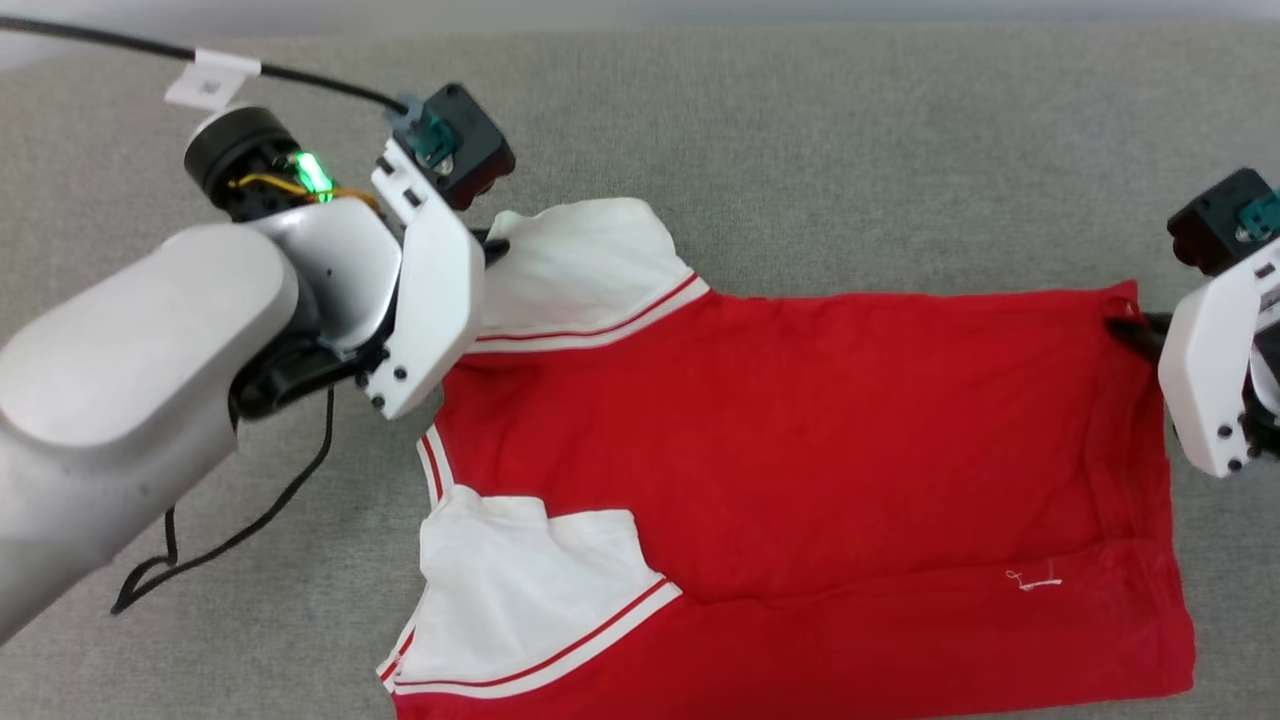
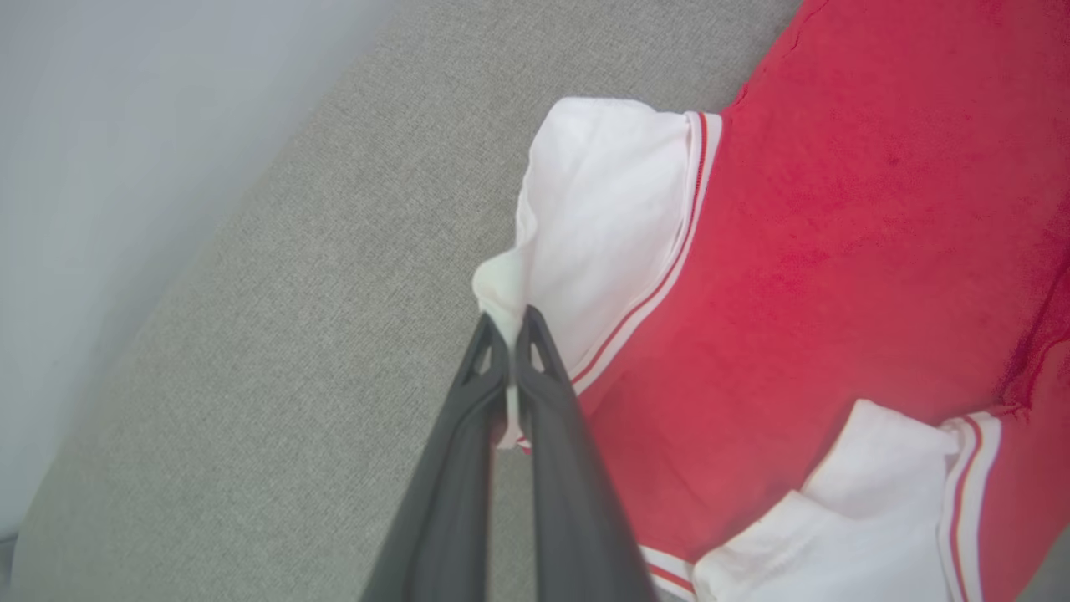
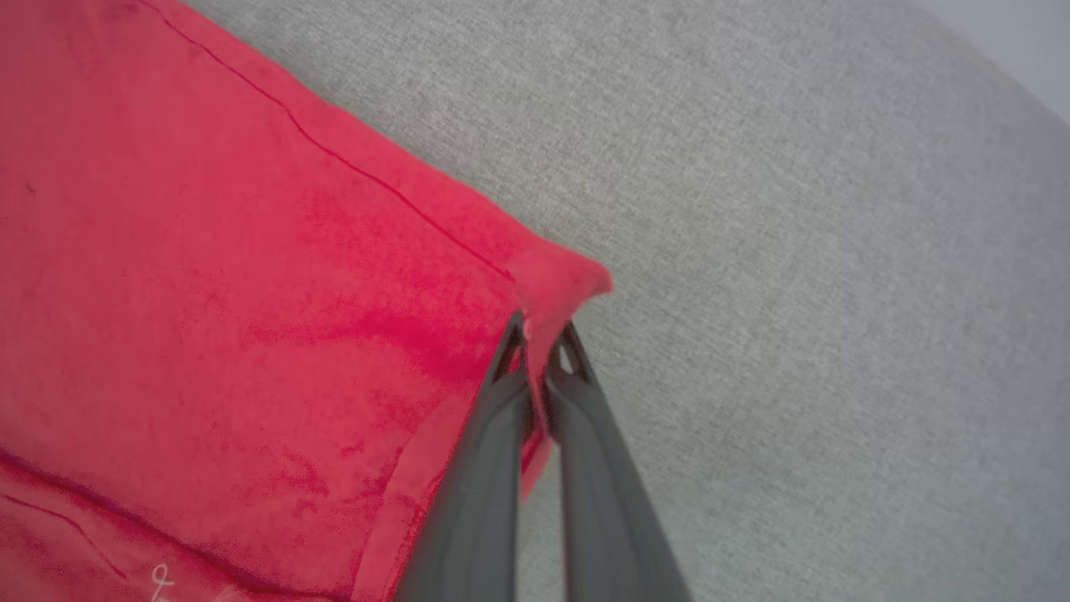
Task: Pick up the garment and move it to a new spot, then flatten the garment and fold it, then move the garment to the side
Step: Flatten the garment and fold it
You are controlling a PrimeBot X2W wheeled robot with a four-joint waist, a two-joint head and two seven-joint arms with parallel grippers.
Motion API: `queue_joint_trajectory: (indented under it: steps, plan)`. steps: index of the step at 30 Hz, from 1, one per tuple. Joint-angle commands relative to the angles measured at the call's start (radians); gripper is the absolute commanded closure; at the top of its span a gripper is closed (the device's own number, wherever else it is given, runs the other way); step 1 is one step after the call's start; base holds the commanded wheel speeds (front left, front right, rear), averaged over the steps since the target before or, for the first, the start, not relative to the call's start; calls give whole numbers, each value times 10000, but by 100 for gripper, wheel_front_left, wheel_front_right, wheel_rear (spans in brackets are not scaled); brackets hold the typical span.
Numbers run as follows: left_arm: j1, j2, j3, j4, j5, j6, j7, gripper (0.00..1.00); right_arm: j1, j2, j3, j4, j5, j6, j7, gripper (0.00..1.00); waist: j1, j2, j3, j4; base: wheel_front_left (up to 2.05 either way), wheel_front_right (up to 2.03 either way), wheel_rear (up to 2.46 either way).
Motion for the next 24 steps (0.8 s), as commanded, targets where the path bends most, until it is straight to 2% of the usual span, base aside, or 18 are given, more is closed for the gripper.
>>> queue_joint_trajectory:
  steps: [1,6,13,19,24]
  plan:
    - [303,138,-40,-102,-38,83,-89,100,290,-92,5,-79,68,-15,-269,100,0,-1,-508,-56,0,0,0]
    - [1430,561,-88,-803,-230,453,-286,100,1392,-465,-156,-381,298,-14,-1083,100,0,-1,-1513,2,0,0,0]
    - [3156,1112,-145,-1909,-384,977,-230,100,2907,-925,-355,-958,471,-14,-1427,100,0,-1,-2272,73,0,0,0]
    - [4833,1396,-168,-2534,-373,1268,-69,100,4313,-1029,-521,-1077,558,-14,-1727,100,0,-1,-2526,166,0,0,0]
    - [5940,1401,-178,-2650,-325,1437,13,100,5149,-784,-499,-950,475,-14,-2019,100,0,-1,-2464,191,0,0,0]
